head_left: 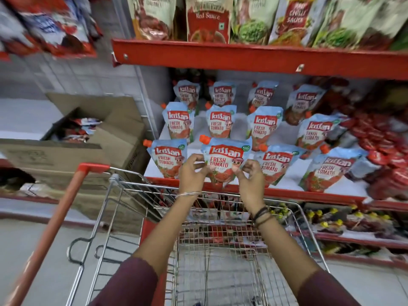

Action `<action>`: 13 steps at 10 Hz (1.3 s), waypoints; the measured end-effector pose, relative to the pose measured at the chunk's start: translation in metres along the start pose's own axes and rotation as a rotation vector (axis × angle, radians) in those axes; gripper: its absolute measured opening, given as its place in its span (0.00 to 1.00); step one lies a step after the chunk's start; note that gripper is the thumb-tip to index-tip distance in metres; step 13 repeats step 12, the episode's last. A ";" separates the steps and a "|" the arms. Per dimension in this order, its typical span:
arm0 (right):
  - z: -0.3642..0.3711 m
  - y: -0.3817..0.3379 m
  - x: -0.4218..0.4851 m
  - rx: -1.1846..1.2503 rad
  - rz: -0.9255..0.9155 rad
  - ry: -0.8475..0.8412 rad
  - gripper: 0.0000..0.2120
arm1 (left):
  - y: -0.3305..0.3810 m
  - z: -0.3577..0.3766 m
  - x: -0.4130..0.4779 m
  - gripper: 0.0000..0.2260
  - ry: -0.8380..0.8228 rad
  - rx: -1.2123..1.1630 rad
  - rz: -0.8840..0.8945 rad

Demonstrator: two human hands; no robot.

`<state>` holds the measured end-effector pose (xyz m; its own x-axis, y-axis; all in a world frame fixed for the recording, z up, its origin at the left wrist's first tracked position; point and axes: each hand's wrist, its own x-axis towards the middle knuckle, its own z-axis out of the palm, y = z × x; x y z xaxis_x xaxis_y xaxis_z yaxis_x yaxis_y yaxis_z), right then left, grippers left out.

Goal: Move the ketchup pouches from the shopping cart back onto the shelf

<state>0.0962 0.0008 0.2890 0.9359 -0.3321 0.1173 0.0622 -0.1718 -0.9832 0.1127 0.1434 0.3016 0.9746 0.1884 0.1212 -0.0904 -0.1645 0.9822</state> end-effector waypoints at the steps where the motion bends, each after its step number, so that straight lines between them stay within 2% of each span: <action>1: 0.008 -0.002 0.018 -0.012 -0.007 0.026 0.07 | 0.000 0.006 0.019 0.09 0.020 0.001 0.016; 5: 0.029 0.048 0.041 -0.002 0.032 0.041 0.08 | -0.052 0.016 0.047 0.11 0.001 -0.022 -0.064; 8: 0.033 0.059 0.037 -0.026 0.127 0.044 0.07 | -0.072 0.018 0.041 0.09 0.011 0.018 -0.137; 9: 0.035 0.059 0.036 -0.037 0.121 0.033 0.10 | -0.069 0.018 0.041 0.09 -0.001 0.015 -0.141; 10: 0.033 0.055 0.032 -0.044 0.134 0.021 0.11 | -0.064 0.020 0.034 0.10 -0.030 0.024 -0.143; 11: 0.031 0.049 0.032 -0.051 0.157 -0.031 0.10 | -0.061 0.017 0.028 0.16 -0.068 0.011 -0.148; 12: 0.020 0.045 0.022 -0.091 0.163 -0.087 0.16 | -0.055 0.020 0.011 0.17 0.031 -0.022 -0.194; 13: 0.020 0.045 0.022 -0.091 0.163 -0.087 0.16 | -0.055 0.020 0.011 0.17 0.031 -0.022 -0.194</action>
